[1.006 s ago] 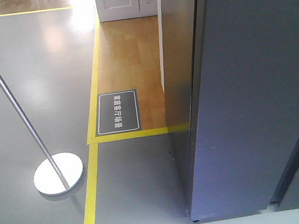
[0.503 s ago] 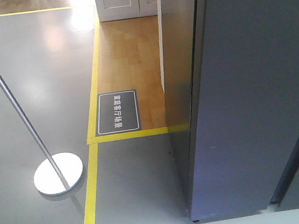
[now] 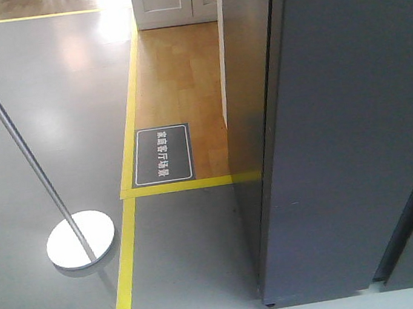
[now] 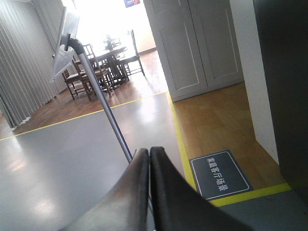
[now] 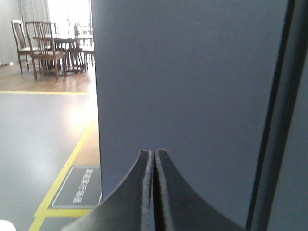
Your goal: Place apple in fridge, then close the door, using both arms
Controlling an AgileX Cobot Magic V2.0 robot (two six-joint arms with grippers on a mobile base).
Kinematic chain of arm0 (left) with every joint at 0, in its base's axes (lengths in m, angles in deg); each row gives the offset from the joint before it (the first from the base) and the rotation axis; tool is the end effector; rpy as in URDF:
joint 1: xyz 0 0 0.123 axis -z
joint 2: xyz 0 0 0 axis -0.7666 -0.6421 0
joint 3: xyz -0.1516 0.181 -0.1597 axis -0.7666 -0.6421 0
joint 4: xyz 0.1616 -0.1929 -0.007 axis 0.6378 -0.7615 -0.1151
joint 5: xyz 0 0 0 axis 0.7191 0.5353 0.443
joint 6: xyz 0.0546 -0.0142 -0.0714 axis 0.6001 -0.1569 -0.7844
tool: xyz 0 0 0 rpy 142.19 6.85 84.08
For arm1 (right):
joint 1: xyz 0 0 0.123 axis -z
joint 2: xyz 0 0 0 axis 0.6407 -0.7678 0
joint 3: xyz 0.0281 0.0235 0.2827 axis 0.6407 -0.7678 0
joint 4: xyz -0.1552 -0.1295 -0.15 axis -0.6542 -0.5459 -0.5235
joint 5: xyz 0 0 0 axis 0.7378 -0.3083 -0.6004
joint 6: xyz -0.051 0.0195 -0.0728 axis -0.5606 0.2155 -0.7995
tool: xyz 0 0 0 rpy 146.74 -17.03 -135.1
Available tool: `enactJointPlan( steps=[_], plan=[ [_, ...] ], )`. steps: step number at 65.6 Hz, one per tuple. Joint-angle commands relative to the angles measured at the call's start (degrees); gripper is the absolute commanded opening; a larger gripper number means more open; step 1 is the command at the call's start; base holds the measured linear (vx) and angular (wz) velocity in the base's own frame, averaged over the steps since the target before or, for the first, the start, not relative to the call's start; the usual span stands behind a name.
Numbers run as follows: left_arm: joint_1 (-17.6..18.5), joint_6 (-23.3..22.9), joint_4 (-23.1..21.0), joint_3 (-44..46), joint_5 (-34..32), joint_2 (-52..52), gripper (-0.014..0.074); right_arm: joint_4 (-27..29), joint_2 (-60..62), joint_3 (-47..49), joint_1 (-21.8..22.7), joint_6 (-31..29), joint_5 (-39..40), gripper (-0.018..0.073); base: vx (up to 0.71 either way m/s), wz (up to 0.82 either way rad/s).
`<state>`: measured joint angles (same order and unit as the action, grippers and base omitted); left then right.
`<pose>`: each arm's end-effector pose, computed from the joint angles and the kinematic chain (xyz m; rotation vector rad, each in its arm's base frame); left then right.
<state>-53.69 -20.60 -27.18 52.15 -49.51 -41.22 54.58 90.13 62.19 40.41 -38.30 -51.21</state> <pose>0.0565 0.0036 0.1995 0.1158 1.5675 0.2143 0.0569 0.0003 0.1991 -0.0087 1.5561 -0.0099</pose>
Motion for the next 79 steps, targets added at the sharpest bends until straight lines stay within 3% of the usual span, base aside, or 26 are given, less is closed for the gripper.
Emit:
enactJointPlan(
  steps=[1,79],
  plan=[
    [0.2,-0.1,-0.2,0.9,-4.2,0.3,-0.0006,-0.2,0.8,0.2,0.1,-0.4,5.0,-0.0003,0.0,0.0],
    [0.9,-0.1,-0.2,0.9,-4.2,0.3,-0.0006,-0.2,0.8,0.2,0.1,-0.4,5.0,-0.0003,0.0,0.0]
  ],
)
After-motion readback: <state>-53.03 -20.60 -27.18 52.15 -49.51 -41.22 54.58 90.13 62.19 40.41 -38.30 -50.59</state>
